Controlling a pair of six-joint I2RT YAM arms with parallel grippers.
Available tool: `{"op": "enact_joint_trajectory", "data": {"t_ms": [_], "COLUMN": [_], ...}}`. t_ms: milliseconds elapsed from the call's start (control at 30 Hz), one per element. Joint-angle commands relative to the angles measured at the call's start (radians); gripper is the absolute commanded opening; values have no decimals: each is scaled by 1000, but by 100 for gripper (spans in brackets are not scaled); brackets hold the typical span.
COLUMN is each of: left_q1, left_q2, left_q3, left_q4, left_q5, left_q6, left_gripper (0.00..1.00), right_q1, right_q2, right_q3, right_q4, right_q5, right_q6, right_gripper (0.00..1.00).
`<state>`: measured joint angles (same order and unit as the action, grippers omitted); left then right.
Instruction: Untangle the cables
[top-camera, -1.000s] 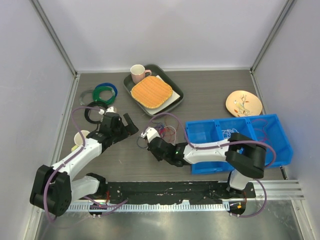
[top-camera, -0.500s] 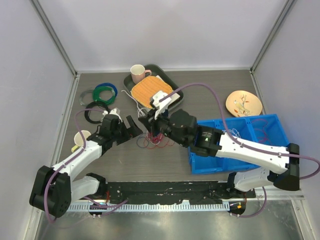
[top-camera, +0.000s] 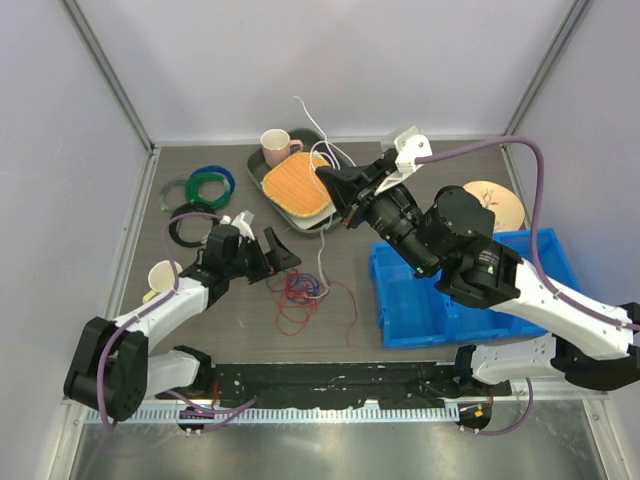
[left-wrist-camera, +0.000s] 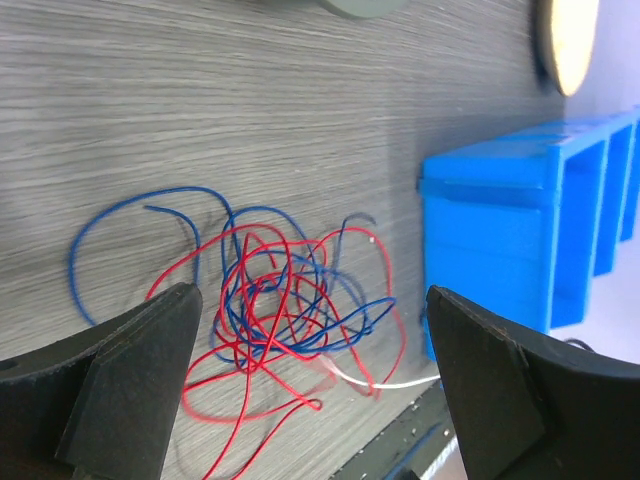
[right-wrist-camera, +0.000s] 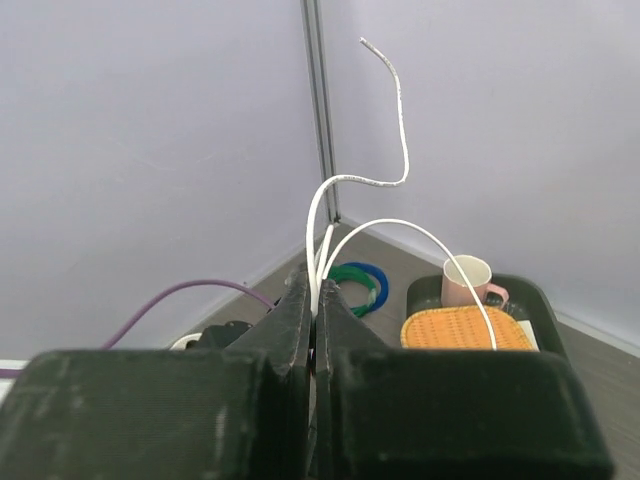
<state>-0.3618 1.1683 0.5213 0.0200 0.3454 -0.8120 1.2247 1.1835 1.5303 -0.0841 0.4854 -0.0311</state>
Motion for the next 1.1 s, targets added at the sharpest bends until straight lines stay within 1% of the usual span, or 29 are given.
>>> {"op": "enact_joint_trajectory", "data": {"t_ms": [0, 100, 233, 267, 333, 367, 400, 467, 500, 567, 600, 633, 667, 700, 767, 800, 867, 900, 933, 1000, 1067], "left_q1": [-28, -66, -117, -123, -138, -143, -147, -155, -160, -163, -163, -163, -163, -164, -164, -164, -164, -164, -164, -164, -164], "left_q2": [57, 100, 146, 155, 175, 182, 194, 203, 208, 217, 220, 222, 218, 217, 205, 202, 195, 194, 194, 191, 183], "left_q3": [17, 46, 83, 95, 103, 102, 102, 102, 102, 101, 100, 97, 94, 92, 85, 83, 80, 80, 80, 82, 82], "left_q4": [153, 108, 40, 23, -9, -11, -12, -12, -15, -15, -15, -17, -17, -17, -17, -17, -17, -17, -17, -17, -54], "left_q5": [136, 72, -9, -54, -83, -88, -88, -91, -95, -97, -92, -94, -95, -100, -109, -118, -125, -129, -138, -157, -201], "left_q6": [-26, -12, 23, 28, 34, 36, 37, 37, 34, 27, 27, 25, 24, 24, 22, 22, 22, 22, 22, 22, 13], "left_gripper": [100, 100, 100, 100, 100, 100, 100, 98, 98, 89, 86, 74, 67, 55, 41, 30, 19, 7, 1, 0, 0], "right_q1": [2, 2, 2, 1, 1, -14, -39, -95, -176, -256, -316, -345, -373, -422, -461, -478, -488, -490, -490, -490, -490], "right_q2": [8, 22, 41, 45, 59, 61, 61, 73, 80, 116, 123, 128, 119, 107, 61, 44, -14, -34, -48, -85, -111], "right_q3": [50, 99, 152, 159, 157, 146, 128, 85, 82, 80, 79, 74, 67, 57, 30, 22, 4, -1, 1, 5, 5], "right_q4": [17, 14, 30, 53, 79, 157, 196, 248, 236, 196, 179, 164, 153, 153, 142, 133, 98, 92, 43, 23, 18], "right_q5": [-36, 19, 165, 267, 382, 523, 569, 669, 689, 720, 742, 755, 772, 791, 811, 823, 832, 832, 831, 844, 866], "right_q6": [-44, -81, -186, -217, -312, -344, -402, -424, -420, -385, -372, -347, -339, -336, -299, -282, -245, -236, -230, -225, -234], "right_gripper": [1, 1, 1, 1, 1, 1, 1, 1, 1, 1, 1, 1, 1, 1, 1, 1, 1, 1, 1, 1, 1]}}
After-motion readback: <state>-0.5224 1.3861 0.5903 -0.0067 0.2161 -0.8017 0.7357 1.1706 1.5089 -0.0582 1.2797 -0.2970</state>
